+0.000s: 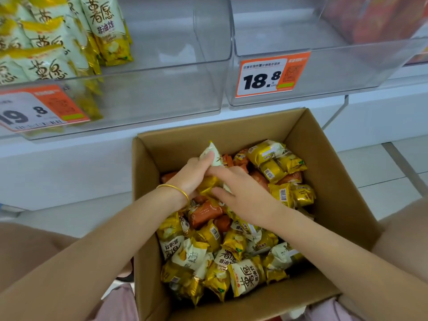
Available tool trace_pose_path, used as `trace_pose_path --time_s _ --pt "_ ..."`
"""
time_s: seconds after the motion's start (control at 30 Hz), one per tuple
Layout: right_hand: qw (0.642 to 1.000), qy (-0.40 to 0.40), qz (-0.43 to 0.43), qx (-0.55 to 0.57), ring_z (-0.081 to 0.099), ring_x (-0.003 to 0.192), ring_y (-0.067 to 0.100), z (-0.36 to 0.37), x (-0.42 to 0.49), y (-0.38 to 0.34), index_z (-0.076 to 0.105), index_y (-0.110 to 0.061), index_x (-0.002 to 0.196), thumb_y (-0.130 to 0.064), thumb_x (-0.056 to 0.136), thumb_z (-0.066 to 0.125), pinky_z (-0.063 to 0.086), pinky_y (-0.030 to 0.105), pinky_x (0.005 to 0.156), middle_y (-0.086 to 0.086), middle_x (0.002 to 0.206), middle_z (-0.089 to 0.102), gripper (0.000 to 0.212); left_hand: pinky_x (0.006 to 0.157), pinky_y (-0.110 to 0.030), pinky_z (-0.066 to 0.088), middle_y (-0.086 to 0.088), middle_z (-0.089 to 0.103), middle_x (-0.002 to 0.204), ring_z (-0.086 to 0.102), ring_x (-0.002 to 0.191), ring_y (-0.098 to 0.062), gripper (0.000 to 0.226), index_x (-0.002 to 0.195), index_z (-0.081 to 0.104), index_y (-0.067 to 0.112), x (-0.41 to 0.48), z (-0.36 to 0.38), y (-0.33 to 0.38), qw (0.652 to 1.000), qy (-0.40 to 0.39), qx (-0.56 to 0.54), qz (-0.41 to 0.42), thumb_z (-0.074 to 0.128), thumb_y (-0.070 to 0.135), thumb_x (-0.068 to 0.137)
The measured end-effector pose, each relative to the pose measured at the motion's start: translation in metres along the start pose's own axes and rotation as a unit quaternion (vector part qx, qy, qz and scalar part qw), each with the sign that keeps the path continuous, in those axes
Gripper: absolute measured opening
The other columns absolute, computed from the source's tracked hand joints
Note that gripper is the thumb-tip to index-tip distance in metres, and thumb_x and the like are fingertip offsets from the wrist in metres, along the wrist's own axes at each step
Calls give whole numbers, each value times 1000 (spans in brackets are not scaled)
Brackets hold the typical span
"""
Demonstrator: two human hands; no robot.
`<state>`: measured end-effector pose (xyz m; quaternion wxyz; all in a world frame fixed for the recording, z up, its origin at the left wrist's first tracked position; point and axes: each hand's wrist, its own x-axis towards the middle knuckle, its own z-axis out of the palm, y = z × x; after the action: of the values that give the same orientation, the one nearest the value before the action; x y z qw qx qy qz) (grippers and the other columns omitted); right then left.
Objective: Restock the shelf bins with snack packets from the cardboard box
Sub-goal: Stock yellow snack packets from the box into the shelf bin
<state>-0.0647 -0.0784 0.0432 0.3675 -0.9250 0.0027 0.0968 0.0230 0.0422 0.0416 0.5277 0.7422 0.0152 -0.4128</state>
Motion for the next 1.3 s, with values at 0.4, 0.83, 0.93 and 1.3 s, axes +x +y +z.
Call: trace_pose_path --time_s 0.4,0.83,0.93,1.3 --pt "965 22 137 224 64 103 15 -31 42 54 67 -15 110 -4 98 45 55 35 89 0 113 66 28 83 -44 54 -14 68 98 66 87 -23 18 105 60 7 0 -2 -8 993 -3 -110 -33 48 17 98" --pt "844 66 118 -519 42 121 32 -24 59 129 48 -20 131 -8 81 66 39 43 95 9 132 47 54 100 -47 45 -20 64 120 60 113 -35 56 124 59 5 -16 -12 -11 970 -111 -193 -101 68 28 74" --pt "868 41 128 -477 29 135 35 -25 56 138 42 -20 134 -7 85 62 36 47 101 10 151 29 55 81 -39 53 -17 68 110 66 98 -30 58 121 61 7 -19 -15 -14 968 -112 -206 -92 73 29 68" --pt "907 32 117 -404 49 115 32 -34 46 105 49 -14 127 -38 87 65 42 44 100 10 124 43 50 81 -38 52 -17 69 109 66 96 -29 52 117 63 7 -27 -20 -16 972 -74 -220 -34 72 28 70"
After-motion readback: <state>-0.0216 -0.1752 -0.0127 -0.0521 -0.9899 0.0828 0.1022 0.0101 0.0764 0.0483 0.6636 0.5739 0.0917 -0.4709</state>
